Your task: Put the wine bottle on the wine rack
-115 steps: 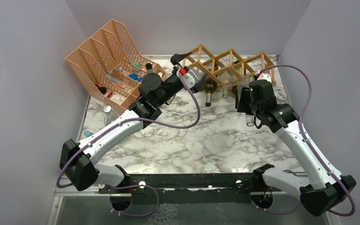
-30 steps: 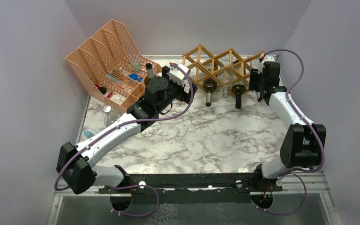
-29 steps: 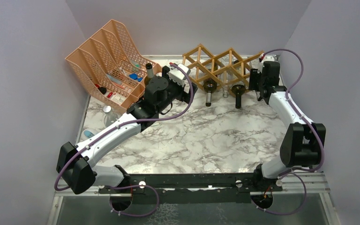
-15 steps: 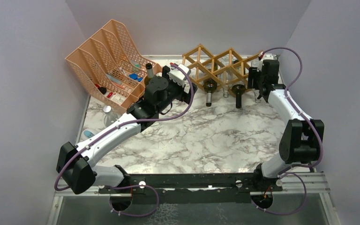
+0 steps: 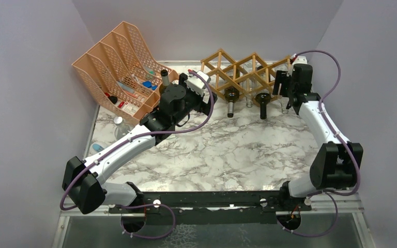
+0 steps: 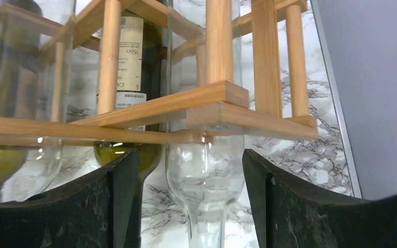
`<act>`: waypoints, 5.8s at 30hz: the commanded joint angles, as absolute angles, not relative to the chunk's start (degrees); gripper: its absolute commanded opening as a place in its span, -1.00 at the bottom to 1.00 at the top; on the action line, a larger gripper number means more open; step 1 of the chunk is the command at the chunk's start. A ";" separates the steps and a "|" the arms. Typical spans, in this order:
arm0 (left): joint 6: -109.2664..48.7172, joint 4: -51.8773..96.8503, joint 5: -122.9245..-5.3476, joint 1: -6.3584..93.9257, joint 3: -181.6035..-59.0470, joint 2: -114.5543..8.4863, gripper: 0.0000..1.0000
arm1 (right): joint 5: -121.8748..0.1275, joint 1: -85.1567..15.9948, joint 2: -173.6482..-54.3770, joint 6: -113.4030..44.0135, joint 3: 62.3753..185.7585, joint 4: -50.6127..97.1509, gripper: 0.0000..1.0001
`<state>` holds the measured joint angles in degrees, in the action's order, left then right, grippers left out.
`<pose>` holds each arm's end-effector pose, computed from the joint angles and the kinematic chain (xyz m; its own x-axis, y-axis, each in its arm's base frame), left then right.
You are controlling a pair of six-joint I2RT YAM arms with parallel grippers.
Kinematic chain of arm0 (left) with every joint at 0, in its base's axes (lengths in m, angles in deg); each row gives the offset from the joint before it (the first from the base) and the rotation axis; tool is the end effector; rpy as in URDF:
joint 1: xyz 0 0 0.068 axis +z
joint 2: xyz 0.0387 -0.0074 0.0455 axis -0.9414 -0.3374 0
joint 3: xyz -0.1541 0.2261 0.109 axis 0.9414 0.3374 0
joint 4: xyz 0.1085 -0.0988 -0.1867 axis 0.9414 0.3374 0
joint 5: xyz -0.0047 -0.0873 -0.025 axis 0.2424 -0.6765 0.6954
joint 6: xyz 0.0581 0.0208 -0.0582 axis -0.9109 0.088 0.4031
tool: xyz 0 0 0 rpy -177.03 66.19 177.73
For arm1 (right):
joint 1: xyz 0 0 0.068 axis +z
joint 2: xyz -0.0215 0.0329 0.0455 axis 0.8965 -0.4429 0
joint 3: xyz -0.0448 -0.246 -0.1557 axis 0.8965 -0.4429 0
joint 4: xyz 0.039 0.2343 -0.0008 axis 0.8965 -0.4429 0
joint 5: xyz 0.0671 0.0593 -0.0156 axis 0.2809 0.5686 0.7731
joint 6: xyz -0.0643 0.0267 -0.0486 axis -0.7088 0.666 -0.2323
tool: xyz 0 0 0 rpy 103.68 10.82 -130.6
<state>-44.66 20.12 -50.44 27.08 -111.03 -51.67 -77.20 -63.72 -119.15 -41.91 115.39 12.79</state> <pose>0.2346 -0.2106 0.3880 -0.0550 0.1185 -0.9914 0.6163 0.7852 0.0597 0.3555 -0.0113 0.3090 -0.5059 -0.0067 -0.8626 0.1270 0.9885 -0.0822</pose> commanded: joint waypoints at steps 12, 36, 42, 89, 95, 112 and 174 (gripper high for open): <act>-38.16 20.71 -44.78 27.19 -114.72 -45.70 0.98 | -42.43 -63.53 -104.41 -29.42 118.36 0.80 0.27; -41.68 26.20 -29.18 27.15 -116.64 -27.46 0.98 | -69.06 -12.97 -116.06 -28.86 119.90 23.14 0.35; -41.40 27.09 -21.81 27.13 -115.68 -25.15 0.98 | -75.38 -6.65 -126.71 -31.36 129.96 25.29 0.38; -40.71 22.54 -14.58 27.13 -111.09 -22.57 0.98 | -85.34 -3.86 -138.66 -35.35 138.49 28.77 -0.88; -40.67 22.01 -17.40 27.13 -110.89 -23.04 0.98 | -88.24 -3.87 -130.19 -33.87 132.12 29.74 -0.94; -50.95 11.85 -60.39 27.13 -102.19 -31.50 0.98 | -105.48 -3.87 -95.00 -33.24 113.30 14.20 -0.98; -82.22 -7.40 -89.70 26.95 -96.12 -50.51 -1.00 | -86.89 -3.89 -78.55 -29.64 123.36 -1.90 0.38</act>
<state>-67.33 -2.68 -91.82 26.91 -94.59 -53.44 -83.89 -4.22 -80.04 -34.26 119.00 2.39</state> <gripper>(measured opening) 0.619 0.689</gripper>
